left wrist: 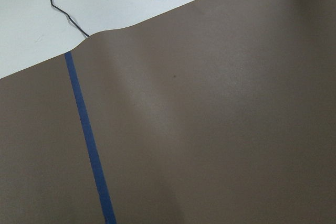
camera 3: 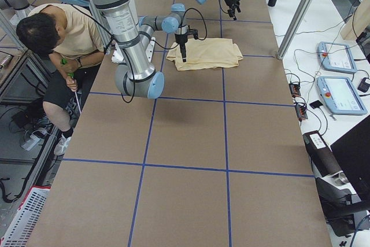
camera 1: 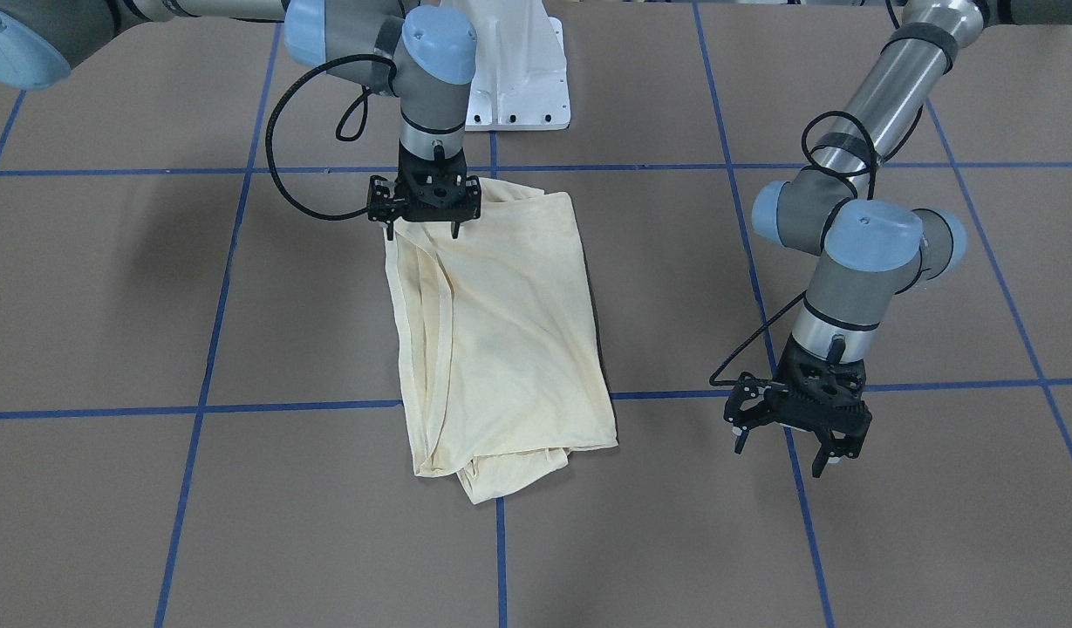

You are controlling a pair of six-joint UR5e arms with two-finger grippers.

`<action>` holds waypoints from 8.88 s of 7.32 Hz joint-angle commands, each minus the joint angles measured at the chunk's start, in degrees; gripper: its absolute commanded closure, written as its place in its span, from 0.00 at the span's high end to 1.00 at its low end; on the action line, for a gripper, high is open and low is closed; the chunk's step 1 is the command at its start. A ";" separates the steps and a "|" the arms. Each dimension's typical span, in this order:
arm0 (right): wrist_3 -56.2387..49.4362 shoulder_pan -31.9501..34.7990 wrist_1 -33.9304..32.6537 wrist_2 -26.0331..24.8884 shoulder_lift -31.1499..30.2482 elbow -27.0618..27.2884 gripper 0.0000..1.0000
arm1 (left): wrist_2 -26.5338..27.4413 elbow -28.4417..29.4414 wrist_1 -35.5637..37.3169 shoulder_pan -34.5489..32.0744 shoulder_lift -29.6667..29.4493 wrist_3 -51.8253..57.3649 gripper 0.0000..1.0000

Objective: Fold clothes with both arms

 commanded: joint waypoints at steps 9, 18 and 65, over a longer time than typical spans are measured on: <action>-1.05 1.88 8.20 5.04 0.13 -5.49 0.14 | 0.00 -0.04 -0.35 0.00 0.65 -0.09 1.00; -1.49 1.17 4.94 1.61 -10.24 6.20 1.00 | -0.70 -0.30 -0.44 0.44 0.56 -1.58 1.00; 46.39 -11.83 15.58 -15.18 -12.87 8.31 0.81 | 4.22 -31.33 22.06 34.89 7.15 -47.55 0.00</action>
